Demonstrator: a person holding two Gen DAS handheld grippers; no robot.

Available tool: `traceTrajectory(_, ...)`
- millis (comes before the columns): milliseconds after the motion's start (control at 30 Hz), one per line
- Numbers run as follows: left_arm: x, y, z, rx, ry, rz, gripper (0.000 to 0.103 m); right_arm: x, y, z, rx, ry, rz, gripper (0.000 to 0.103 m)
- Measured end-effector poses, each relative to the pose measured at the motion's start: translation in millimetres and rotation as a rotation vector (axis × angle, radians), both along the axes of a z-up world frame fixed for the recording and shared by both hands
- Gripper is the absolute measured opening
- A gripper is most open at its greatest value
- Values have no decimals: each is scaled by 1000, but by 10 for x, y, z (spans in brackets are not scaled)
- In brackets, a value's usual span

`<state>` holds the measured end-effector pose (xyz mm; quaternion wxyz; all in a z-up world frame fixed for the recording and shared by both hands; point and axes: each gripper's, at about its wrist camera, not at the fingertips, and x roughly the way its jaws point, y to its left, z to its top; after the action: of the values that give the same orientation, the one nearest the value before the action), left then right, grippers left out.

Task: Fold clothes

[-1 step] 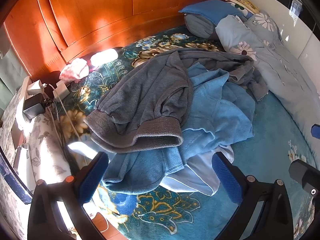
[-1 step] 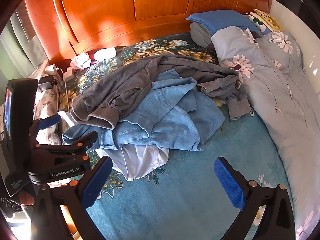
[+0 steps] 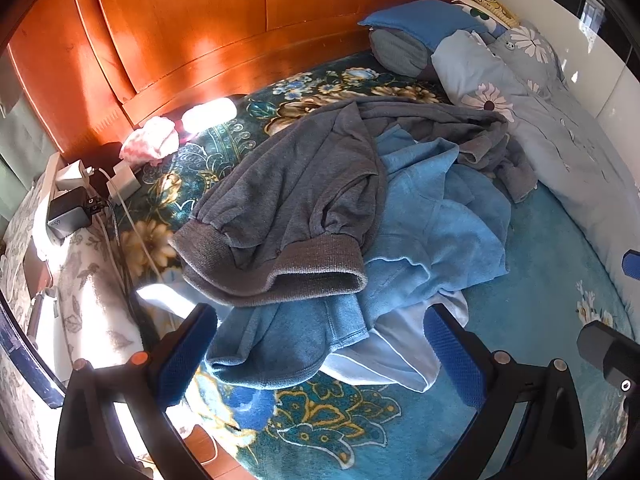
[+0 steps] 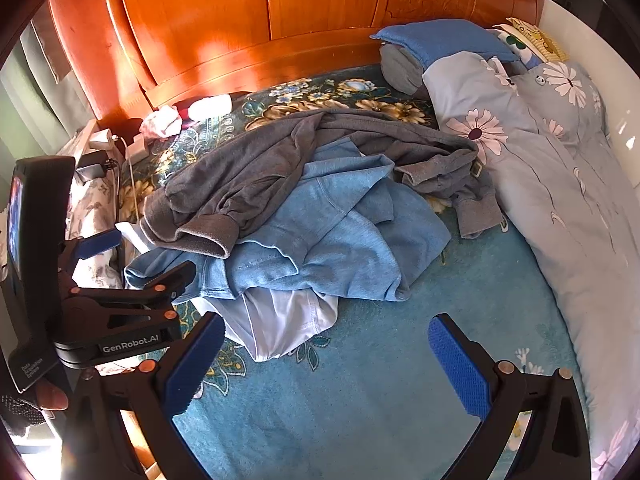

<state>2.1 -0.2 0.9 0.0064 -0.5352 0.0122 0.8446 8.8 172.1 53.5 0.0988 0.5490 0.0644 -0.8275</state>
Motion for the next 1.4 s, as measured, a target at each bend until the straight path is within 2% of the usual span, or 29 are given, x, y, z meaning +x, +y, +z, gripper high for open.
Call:
traceTrajectory(600, 227, 4, 141, 4, -16, 2, 103, 295, 26, 53, -21, 23, 4, 103)
traceTrajectory(1033, 440, 157, 350, -6, 2, 8, 103, 512, 310, 157, -51, 51, -38, 103)
traceTrajectory(1400, 597, 367, 590, -27, 16, -1, 103, 692, 531, 241, -94, 74, -27, 103)
